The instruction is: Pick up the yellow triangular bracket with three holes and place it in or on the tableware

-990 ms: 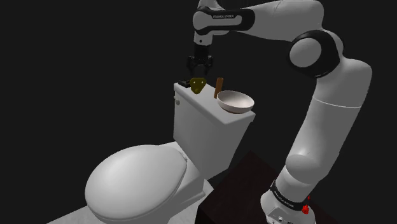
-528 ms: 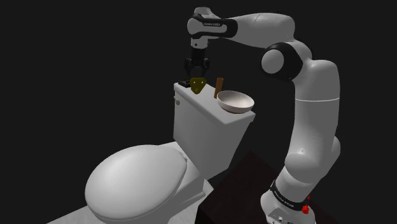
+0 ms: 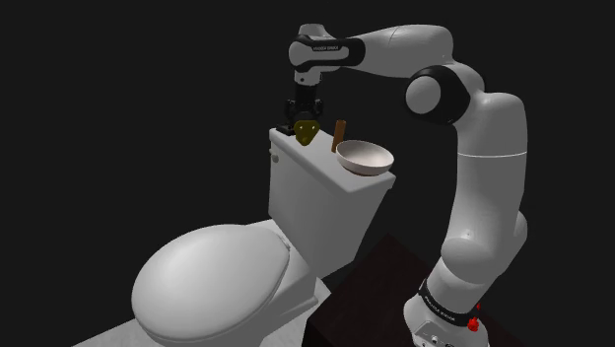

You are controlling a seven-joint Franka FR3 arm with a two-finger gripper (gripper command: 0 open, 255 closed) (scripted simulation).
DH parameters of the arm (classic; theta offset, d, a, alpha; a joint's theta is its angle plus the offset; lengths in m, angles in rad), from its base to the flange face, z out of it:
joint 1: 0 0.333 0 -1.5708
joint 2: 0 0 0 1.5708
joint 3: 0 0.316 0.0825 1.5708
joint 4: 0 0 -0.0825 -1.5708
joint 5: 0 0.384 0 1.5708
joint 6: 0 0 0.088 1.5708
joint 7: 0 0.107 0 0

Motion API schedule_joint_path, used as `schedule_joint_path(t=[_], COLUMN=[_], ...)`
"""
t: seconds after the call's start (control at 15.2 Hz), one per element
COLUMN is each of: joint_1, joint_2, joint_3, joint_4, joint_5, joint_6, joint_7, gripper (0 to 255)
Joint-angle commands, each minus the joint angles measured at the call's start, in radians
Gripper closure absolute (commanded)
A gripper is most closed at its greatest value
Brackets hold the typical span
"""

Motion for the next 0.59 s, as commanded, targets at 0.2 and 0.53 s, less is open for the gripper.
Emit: schedule_joint_path(t=[0.2, 0.53], joint_1=[0.0, 0.0], joint_2=[-0.001, -0.001], joint_3=[0.0, 0.0], joint_4=[-0.003, -0.003], joint_5=[0.0, 0.0], joint_6=[0.002, 0.003], joint_7=[0.0, 0.0], gripper=[0, 255])
